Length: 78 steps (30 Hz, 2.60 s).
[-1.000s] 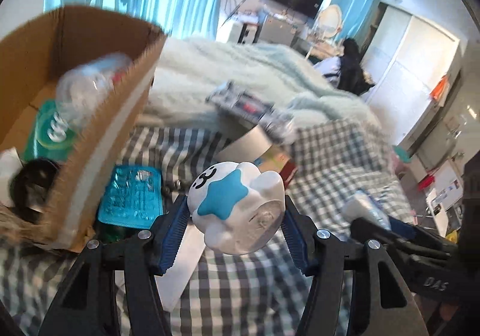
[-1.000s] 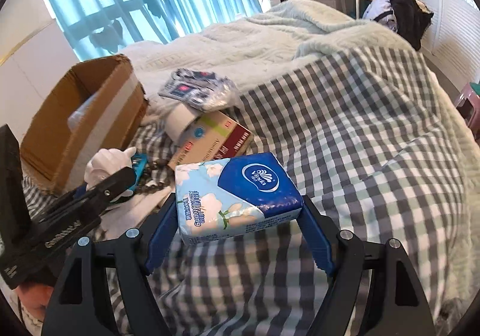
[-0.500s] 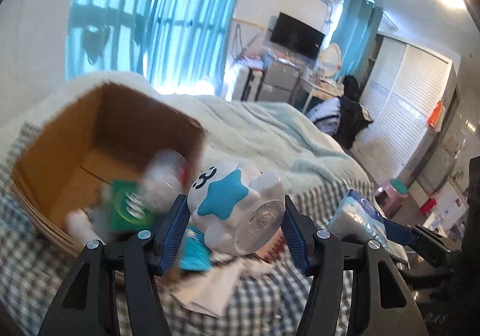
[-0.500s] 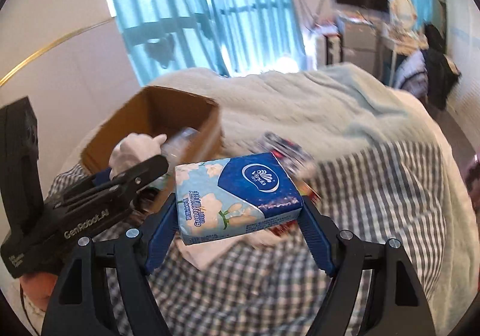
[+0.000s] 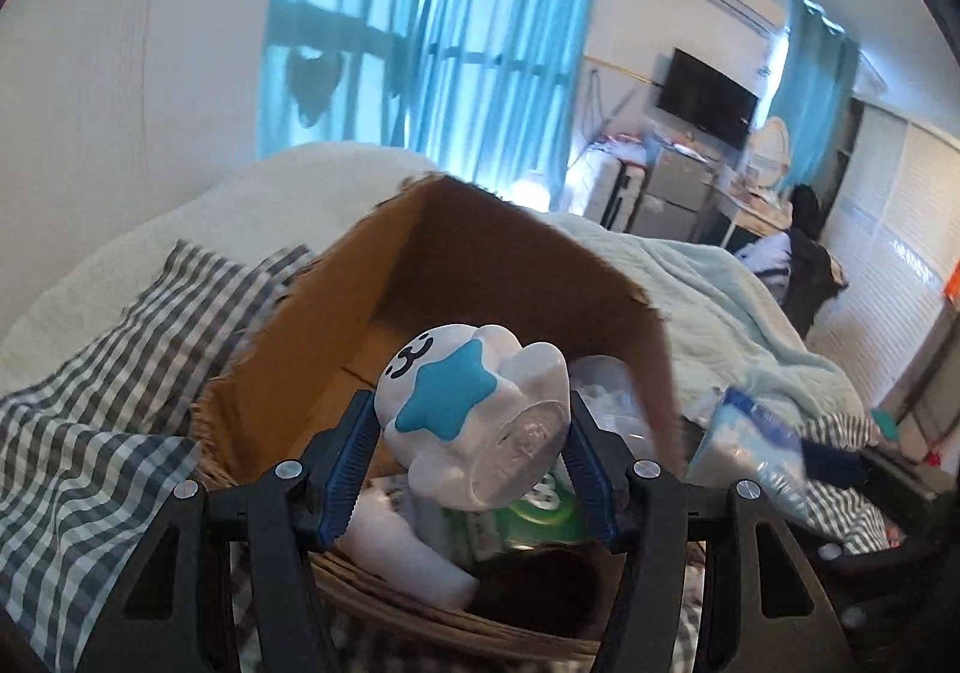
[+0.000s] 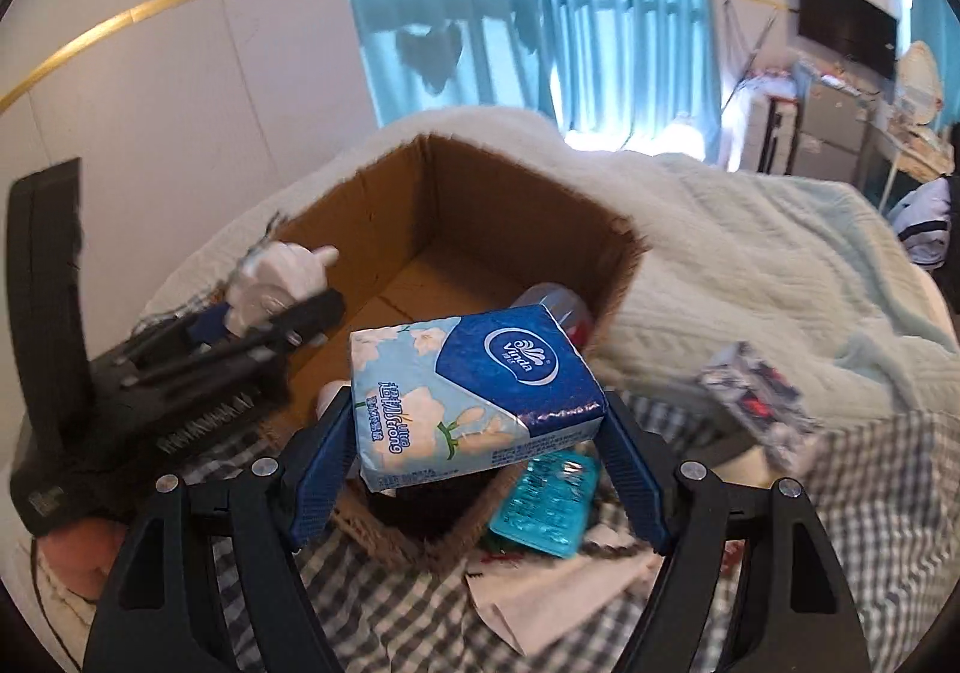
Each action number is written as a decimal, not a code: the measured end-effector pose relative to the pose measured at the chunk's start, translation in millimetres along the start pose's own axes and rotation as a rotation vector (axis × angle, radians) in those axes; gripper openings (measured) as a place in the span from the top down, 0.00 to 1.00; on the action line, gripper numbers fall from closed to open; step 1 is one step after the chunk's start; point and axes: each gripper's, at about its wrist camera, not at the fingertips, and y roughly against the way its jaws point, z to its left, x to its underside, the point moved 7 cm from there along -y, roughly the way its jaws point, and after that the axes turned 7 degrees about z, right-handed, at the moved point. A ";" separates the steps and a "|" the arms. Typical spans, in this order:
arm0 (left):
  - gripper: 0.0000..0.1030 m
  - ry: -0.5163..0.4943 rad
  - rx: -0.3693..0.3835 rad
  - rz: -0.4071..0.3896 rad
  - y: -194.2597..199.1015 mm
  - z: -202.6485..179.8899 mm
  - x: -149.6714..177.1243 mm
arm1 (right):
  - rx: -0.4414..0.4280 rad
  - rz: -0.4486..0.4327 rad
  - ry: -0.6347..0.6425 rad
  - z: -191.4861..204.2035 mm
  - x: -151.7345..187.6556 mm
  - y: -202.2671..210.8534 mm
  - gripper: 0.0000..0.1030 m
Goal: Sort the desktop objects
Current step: 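Carry both items into the cardboard box and open both tools, then move both tools back toward the capsule box and tape roll, then grasp the white tape roll with the left tool while the right grasps the wrapped bracelet packet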
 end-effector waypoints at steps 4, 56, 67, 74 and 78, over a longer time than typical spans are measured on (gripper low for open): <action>0.40 0.022 0.003 0.003 -11.3 13.6 -2.5 | -0.022 0.037 0.027 2.8 2.7 -33.2 0.24; 0.03 -0.321 0.066 0.256 -141.4 -240.6 113.5 | 0.149 -0.021 -0.398 -268.9 118.5 37.1 0.08; 0.66 -0.423 0.154 0.268 -161.4 -252.2 106.1 | 0.131 0.024 -0.433 -283.5 123.5 14.4 0.08; 0.72 -0.284 0.145 0.261 -126.1 -215.9 95.2 | 0.156 0.012 -0.362 -262.2 105.2 20.9 0.08; 0.76 -0.201 0.115 0.247 -113.9 -192.7 87.6 | 0.115 0.006 -0.312 -247.0 84.3 10.2 0.08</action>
